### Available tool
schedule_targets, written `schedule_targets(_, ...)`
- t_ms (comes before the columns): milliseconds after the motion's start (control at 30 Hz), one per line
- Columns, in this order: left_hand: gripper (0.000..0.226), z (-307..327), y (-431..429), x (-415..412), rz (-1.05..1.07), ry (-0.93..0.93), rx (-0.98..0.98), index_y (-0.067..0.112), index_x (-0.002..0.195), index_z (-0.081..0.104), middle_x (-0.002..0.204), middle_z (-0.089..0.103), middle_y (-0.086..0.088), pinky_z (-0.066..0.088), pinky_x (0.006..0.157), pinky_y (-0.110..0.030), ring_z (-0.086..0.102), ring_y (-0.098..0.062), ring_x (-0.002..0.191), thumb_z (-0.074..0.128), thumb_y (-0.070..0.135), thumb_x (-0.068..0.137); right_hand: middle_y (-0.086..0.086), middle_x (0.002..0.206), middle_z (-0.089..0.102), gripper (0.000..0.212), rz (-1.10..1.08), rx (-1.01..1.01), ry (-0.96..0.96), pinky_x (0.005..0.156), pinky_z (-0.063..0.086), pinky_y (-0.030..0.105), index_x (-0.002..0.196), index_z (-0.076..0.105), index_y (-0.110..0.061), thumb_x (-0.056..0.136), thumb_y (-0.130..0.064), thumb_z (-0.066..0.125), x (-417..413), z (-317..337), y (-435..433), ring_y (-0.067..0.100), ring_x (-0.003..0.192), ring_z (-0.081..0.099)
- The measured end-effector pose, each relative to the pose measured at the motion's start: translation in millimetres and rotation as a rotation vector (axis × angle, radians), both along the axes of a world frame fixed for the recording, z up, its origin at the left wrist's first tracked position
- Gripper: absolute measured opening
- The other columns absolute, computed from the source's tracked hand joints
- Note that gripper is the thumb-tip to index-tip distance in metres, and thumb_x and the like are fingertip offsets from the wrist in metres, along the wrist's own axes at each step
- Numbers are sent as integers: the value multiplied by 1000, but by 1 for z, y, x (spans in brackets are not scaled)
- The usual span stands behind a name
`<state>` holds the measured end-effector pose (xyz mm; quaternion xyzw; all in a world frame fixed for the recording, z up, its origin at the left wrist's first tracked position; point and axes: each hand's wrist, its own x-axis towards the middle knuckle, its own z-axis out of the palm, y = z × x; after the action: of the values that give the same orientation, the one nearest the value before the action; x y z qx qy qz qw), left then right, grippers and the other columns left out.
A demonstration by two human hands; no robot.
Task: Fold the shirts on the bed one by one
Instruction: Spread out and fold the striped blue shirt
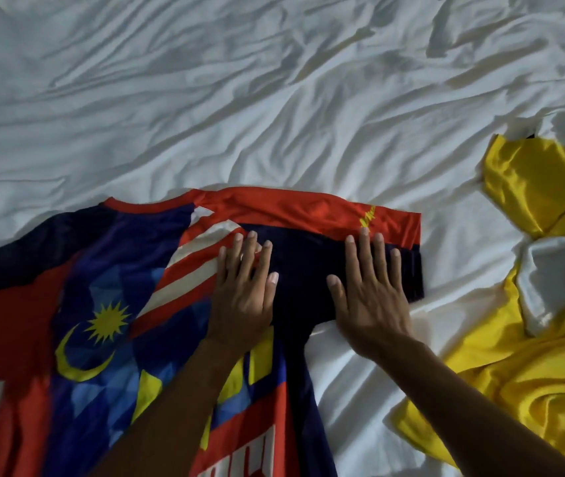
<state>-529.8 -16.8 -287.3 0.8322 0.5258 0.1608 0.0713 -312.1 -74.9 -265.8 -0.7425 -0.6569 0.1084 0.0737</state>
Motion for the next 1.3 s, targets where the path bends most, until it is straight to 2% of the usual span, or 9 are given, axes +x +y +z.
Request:
schedule_targets(267,46,16,8,-152,343,76,164,6,146,57,162,38,-25,26,118,-69,29,-45,153,49,25,106,14,172,7,70,189,42,112,129,2,50,163,23,-8,107,-49,23,-155,10,18,29,160,-2)
schedule_targets(500,99,41,32,-299,973,15,-262,7,162,21,162,26,-32,29,110,-67,30,-51,146,41,71,89,10,173,1,69,268,-53,124,128,-5,46,165,17,-16,106,-52,19,-305,-12,39,29,160,-7)
schedule_targets(600,113,48,51,-333,1017,-55,-418,6,163,12,157,33,-24,31,109,-61,35,-43,142,58,75,86,11,172,-5,70,242,-69,105,129,-5,50,165,10,-13,107,-51,9,-355,-14,57,30,159,-13)
schedule_targets(700,102,48,73,-361,1016,-127,-583,9,149,37,146,48,-16,35,111,-58,43,-40,137,70,74,78,10,172,-9,69,231,-65,87,128,-4,53,166,3,-18,105,-49,2,-395,-17,80,29,158,-16)
schedule_targets(800,75,42,82,-384,891,-262,-654,17,120,61,119,66,-9,51,101,-52,62,-35,113,68,71,69,8,171,-19,64,210,-94,93,126,-9,56,164,-10,-27,105,-50,-1,-423,-21,101,28,157,-23)
schedule_targets(900,36,41,81,-398,787,-595,-588,15,98,71,93,73,-8,59,85,-46,69,-28,87,68,46,80,4,170,-25,60,215,-111,75,123,-15,62,162,-14,-38,106,-52,2,-442,-24,118,29,155,-28)
schedule_targets(1067,25,43,84,-418,815,-1329,-830,9,117,75,106,79,-14,59,96,-50,76,-32,100,73,14,92,0,169,-28,59,227,-153,14,121,-16,64,161,-17,-43,106,-57,2,-451,-27,129,29,153,-33)
schedule_targets(1200,37,52,82,-446,665,-1305,-1015,9,124,73,117,77,-16,56,102,-49,74,-35,110,78,18,89,-1,168,-30,60,213,-171,-3,121,-17,63,159,-20,-44,105,-60,0,-454,-26,131,27,151,-36)
schedule_targets(1300,32,60,78,-471,759,-1244,-898,6,115,78,107,78,-18,57,99,-47,74,-39,106,81,12,83,-1,168,-31,60,207,-180,-7,121,-17,63,159,-21,-44,105,-61,0,-457,-26,132,27,151,-37)
